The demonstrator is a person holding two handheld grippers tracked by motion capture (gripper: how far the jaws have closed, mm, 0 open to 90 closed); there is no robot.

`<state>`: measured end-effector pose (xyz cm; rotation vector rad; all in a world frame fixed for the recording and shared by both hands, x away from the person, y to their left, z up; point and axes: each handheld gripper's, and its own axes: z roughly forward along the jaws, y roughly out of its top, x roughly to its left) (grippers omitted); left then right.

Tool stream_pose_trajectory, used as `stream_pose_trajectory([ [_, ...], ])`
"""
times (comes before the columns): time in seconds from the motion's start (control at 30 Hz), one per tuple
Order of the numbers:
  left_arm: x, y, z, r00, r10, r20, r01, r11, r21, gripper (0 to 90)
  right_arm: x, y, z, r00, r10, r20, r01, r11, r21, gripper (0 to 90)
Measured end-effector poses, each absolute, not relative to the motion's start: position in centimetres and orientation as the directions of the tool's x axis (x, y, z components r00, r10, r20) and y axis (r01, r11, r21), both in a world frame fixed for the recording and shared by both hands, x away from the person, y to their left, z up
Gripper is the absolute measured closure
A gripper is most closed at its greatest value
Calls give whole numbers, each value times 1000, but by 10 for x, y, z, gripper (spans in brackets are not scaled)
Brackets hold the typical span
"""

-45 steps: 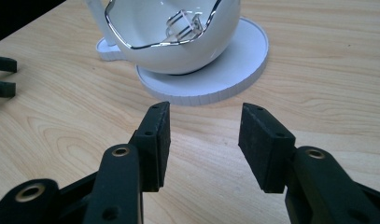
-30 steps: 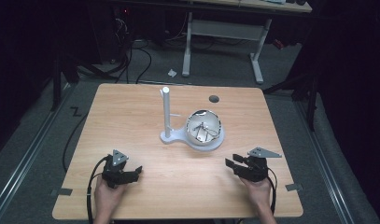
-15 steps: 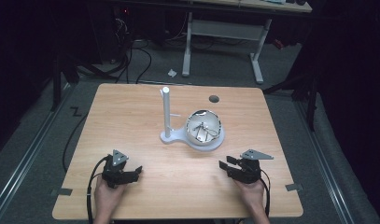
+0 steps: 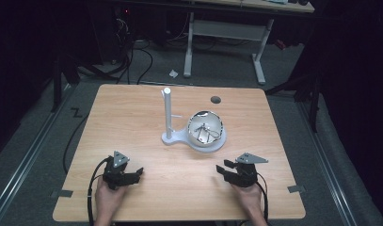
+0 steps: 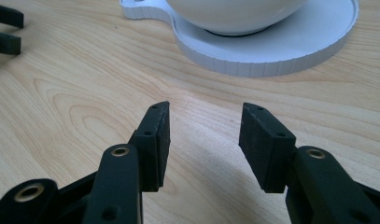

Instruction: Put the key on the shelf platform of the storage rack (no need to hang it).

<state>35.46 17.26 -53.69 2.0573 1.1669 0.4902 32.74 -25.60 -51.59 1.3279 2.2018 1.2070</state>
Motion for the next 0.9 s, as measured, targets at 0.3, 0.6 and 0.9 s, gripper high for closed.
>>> stream_pose_trajectory([
  [0.3, 355, 173, -537, 520, 854, -18, 584, -340, 737, 203, 324, -245, -522, -544, 834, 91, 572, 290, 767, 532],
  [0.6, 355, 173, -537, 520, 854, -18, 584, -340, 737, 203, 322, -234, -526, -555, 831, 27, 565, 353, 745, 528],
  [0.9, 355, 173, -537, 520, 854, -18, 584, -341, 737, 203, 321, -226, -531, -566, 824, -15, 554, 394, 734, 523],
])
